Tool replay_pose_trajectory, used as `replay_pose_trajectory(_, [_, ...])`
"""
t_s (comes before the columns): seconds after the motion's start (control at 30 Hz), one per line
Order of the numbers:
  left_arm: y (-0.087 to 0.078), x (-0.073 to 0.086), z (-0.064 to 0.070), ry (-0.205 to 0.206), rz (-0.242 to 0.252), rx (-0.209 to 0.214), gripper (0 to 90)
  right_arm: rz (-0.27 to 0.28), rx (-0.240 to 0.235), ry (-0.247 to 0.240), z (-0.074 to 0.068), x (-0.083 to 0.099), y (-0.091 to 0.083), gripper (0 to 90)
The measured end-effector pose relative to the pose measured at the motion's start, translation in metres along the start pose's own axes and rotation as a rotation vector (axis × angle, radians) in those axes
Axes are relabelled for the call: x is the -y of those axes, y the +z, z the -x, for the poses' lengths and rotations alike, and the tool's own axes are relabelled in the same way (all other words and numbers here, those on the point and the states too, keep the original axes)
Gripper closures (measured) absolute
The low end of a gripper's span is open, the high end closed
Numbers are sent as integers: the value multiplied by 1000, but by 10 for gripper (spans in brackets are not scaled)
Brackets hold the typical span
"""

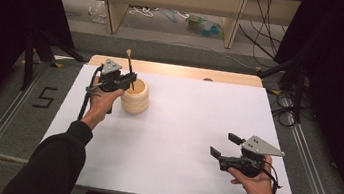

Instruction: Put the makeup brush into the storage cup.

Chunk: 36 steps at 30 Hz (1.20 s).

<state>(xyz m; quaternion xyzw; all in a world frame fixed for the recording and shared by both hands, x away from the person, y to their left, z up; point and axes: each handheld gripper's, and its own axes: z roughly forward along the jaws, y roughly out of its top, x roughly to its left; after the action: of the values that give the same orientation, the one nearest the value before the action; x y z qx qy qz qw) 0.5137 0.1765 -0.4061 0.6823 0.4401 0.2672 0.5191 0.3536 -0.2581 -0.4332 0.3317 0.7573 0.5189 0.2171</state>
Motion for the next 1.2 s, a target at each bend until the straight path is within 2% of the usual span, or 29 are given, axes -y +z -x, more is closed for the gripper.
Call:
replay_pose_trajectory(0.27, [5, 8, -3, -13, -17, -4, 833, 1, -1, 1, 0, 0, 1, 188])
replay_pose_trajectory(0.4, [8, 11, -4, -4, -32, -9, 833, -2, -4, 2, -1, 0, 1, 188])
replay_pose_trajectory(0.47, [8, 13, -5, -9, -34, -10, 833, -4, -22, 25, -2, 1, 2, 189])
replay_pose_trajectory(0.57, [9, 17, -8, -13, -41, -14, 833, -1, -24, 24, -2, 1, 2, 190])
replay_pose_trajectory(0.63, [9, 19, -9, -21, -47, -13, 833, -24, -2, 2, -1, 0, 0, 190])
replay_pose_trajectory(0.77, [10, 19, -9, -5, -56, -14, 833, -25, -1, 0, -1, 0, 0, 190])
replay_pose_trajectory(1.2, [14, 24, -6, 6, -85, -9, 832, -26, -1, 0, -1, 0, 0, 192])
